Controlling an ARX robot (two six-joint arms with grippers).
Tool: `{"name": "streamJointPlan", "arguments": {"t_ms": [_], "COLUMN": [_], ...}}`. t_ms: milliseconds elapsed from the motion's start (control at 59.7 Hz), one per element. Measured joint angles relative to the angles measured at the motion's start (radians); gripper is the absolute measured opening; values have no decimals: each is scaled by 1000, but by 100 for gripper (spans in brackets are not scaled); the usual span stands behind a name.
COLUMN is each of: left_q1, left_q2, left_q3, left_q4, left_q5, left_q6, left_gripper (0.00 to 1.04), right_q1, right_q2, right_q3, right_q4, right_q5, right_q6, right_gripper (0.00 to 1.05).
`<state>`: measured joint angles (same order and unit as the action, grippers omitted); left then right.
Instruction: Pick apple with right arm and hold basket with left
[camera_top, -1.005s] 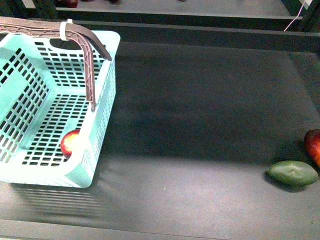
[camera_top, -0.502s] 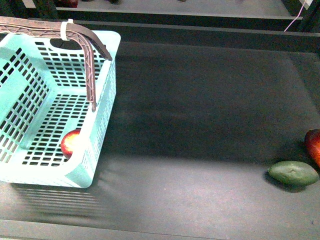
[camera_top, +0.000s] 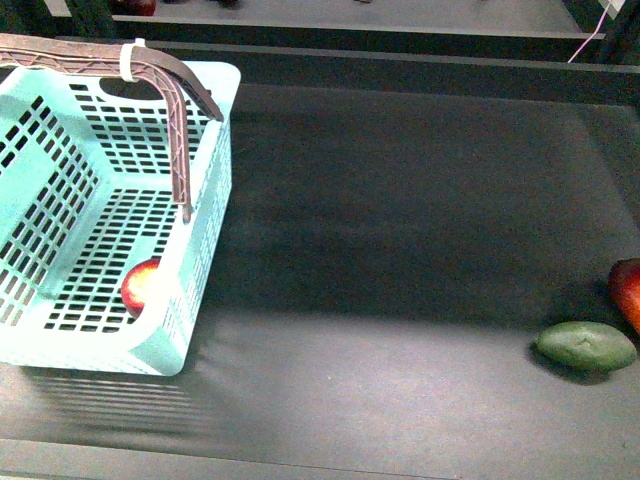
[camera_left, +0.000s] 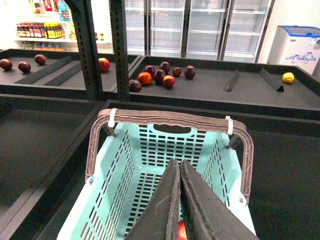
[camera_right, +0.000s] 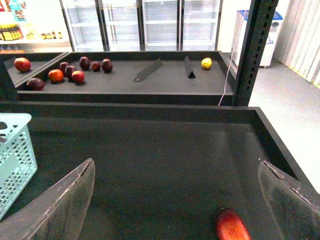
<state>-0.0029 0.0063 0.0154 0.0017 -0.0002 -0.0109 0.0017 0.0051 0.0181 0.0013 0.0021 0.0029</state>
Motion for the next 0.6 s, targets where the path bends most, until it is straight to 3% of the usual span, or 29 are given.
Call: {"name": "streamJointPlan", "arguments": {"t_ms": [67, 536, 603], "left_q1": [0, 0, 0], "left_q2": [0, 0, 0], "left_q3": [0, 0, 0], "left_q4": [0, 0, 0], "left_q5": [0, 0, 0], "left_q6": [0, 0, 2], "left_gripper": [6, 96, 98], "right_q1": [0, 0, 0], "right_q2": [0, 0, 0], "right_q3": [0, 0, 0], "right_q4": [0, 0, 0], "right_q5": [0, 0, 0], "right_q6": [0, 0, 0], "right_gripper": [96, 96, 96]}}
